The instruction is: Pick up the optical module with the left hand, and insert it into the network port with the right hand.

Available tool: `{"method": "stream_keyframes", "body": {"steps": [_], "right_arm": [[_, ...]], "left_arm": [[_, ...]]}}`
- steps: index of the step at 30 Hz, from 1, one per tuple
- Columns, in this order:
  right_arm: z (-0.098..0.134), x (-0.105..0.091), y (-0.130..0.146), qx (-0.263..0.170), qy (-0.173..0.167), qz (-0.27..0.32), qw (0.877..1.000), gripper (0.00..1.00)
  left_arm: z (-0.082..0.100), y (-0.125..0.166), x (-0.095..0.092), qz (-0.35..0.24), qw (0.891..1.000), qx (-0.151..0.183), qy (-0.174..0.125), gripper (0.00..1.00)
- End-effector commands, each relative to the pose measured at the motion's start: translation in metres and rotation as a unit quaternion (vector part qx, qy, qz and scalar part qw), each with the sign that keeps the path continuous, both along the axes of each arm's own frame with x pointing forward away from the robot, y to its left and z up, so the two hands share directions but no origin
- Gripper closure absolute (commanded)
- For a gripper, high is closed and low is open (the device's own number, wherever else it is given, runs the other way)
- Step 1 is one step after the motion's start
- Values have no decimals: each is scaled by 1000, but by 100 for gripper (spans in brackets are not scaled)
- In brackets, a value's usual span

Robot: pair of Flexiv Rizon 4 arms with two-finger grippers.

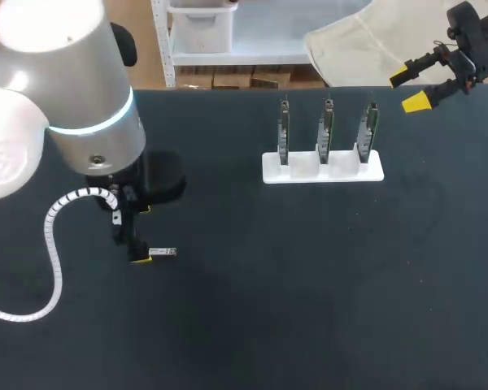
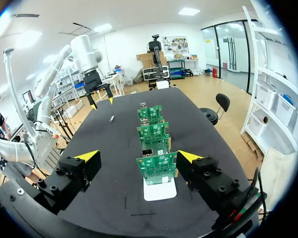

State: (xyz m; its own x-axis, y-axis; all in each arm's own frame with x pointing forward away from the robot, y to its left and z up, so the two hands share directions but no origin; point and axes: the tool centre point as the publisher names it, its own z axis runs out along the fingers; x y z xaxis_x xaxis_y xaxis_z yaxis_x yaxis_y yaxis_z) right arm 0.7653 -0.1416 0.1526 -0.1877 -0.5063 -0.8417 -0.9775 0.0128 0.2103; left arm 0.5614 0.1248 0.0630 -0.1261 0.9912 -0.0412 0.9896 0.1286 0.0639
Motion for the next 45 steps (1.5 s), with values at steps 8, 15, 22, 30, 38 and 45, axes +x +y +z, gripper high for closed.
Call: {"method": "stream_keyframes", "body": {"steps": [8,15,22,30,38,45], "right_arm": [[0,-2,0,0,-2,-2,1000,0],[0,-2,0,0,-2,-2,1000,0],[0,-2,0,0,-2,-2,1000,0],[0,-2,0,0,-2,-2,1000,0],[0,-2,0,0,-2,-2,1000,0],[0,-2,0,0,-2,-2,1000,0]], "left_arm": [[-28,-6,8,-18,999,13,28,0],[-40,-1,6,-19,999,-5,26,0],[-49,6,7,-17,1000,-3,23,0],[-57,9,7,-34,999,24,23,0],[-67,7,8,-29,998,34,36,0],[-70,10,12,-8,998,46,32,0]]}}
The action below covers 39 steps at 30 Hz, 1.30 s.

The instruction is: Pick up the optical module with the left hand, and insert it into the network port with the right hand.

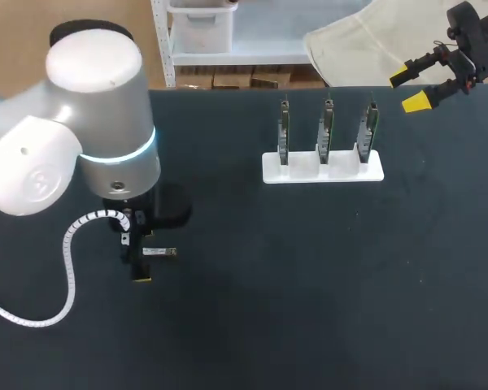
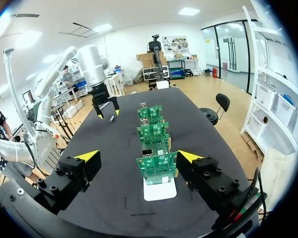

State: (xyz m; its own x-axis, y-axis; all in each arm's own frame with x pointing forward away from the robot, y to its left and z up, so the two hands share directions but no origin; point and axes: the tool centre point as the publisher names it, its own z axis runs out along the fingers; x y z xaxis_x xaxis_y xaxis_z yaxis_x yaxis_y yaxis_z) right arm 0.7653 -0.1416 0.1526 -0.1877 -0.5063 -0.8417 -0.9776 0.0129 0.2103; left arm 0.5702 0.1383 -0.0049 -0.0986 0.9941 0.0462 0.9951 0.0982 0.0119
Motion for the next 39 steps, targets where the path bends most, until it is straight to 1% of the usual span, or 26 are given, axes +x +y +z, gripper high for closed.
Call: {"method": "stream_keyframes", "body": {"steps": [1,14,20,29,36,37,38,39], "right_arm": [[0,-2,0,0,-2,-2,1000,0],[0,-2,0,0,-2,-2,1000,0],[0,-2,0,0,-2,-2,1000,0],[0,-2,0,0,-2,-2,1000,0],[0,-2,0,0,-2,-2,1000,0],[0,-2,0,0,-2,-2,1000,0],[0,-2,0,0,-2,-2,1000,0],[0,-2,0,0,-2,-2,1000,0]], "left_arm": [[-3,-3,4,7,1000,6,1,0],[-4,-4,6,16,1000,7,-2,0],[-6,-6,2,17,1000,5,-1,0],[-9,-6,-3,23,1000,9,1,0],[-10,-6,-3,29,1000,7,6,0],[-10,-6,-3,30,1000,7,6,22],[-11,-6,-3,31,999,7,6,51],[-11,-6,-3,32,999,8,6,64]]}}
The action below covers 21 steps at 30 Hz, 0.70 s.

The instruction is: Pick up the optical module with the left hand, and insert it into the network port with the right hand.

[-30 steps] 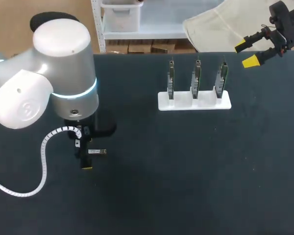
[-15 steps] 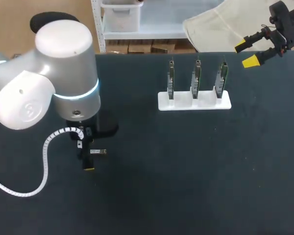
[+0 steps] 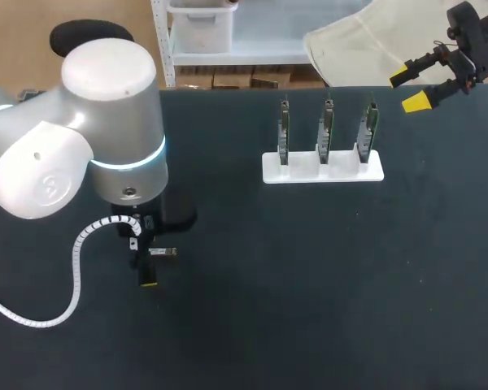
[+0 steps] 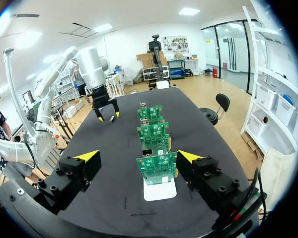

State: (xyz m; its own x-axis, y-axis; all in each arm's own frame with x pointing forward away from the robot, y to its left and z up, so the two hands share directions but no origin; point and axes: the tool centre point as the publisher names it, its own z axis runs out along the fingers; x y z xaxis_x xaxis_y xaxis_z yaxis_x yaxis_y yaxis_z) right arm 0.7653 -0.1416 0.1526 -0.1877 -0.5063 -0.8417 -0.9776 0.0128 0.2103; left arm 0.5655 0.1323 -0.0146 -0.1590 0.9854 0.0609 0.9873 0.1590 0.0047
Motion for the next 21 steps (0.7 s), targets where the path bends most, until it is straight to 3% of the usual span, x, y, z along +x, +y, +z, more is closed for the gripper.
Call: {"method": "stream_keyframes", "body": {"steps": [1,2,21], "right_arm": [[0,-2,0,0,-2,-2,1000,0],[0,-2,0,0,-2,-2,1000,0],[0,-2,0,0,-2,-2,1000,0]], "left_arm": [[-1,0,2,2,1000,3,2,88],[-1,0,2,3,1000,4,2,100],[-4,4,4,31,999,18,8,100]]}}
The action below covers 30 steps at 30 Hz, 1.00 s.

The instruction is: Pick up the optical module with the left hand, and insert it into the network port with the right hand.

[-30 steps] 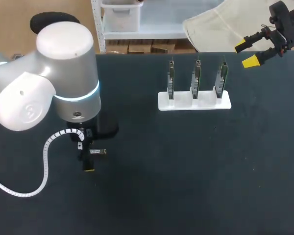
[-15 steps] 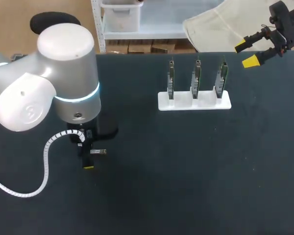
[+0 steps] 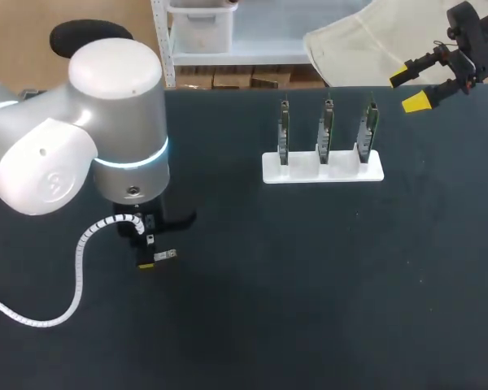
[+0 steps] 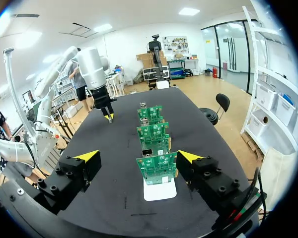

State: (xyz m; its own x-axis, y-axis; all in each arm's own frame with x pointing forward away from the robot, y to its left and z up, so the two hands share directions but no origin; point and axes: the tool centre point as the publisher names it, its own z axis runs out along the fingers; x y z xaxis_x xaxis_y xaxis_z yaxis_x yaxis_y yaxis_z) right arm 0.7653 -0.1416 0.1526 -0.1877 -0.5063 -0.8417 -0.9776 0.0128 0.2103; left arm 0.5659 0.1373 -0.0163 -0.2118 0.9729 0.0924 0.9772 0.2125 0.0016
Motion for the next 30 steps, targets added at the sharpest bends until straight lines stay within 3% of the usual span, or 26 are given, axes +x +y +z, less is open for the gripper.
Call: {"method": "stream_keyframes", "body": {"steps": [1,6,11,17,21,30], "right_arm": [[0,-2,0,0,-2,-2,1000,0],[0,-2,0,0,-2,-2,1000,0],[0,-2,0,0,-2,-2,1000,0],[0,-2,0,0,-2,-2,1000,0],[0,-2,0,0,-2,-2,1000,0],[0,-2,0,0,-2,-2,1000,0]], "left_arm": [[-2,0,3,7,1000,1,4,100],[15,-2,14,30,999,-33,-10,100],[51,-11,38,52,994,-88,-47,100],[107,-31,62,50,976,-193,-94,100],[134,-37,72,54,963,-236,-116,100],[134,-37,72,54,963,-236,-116,100]]}}
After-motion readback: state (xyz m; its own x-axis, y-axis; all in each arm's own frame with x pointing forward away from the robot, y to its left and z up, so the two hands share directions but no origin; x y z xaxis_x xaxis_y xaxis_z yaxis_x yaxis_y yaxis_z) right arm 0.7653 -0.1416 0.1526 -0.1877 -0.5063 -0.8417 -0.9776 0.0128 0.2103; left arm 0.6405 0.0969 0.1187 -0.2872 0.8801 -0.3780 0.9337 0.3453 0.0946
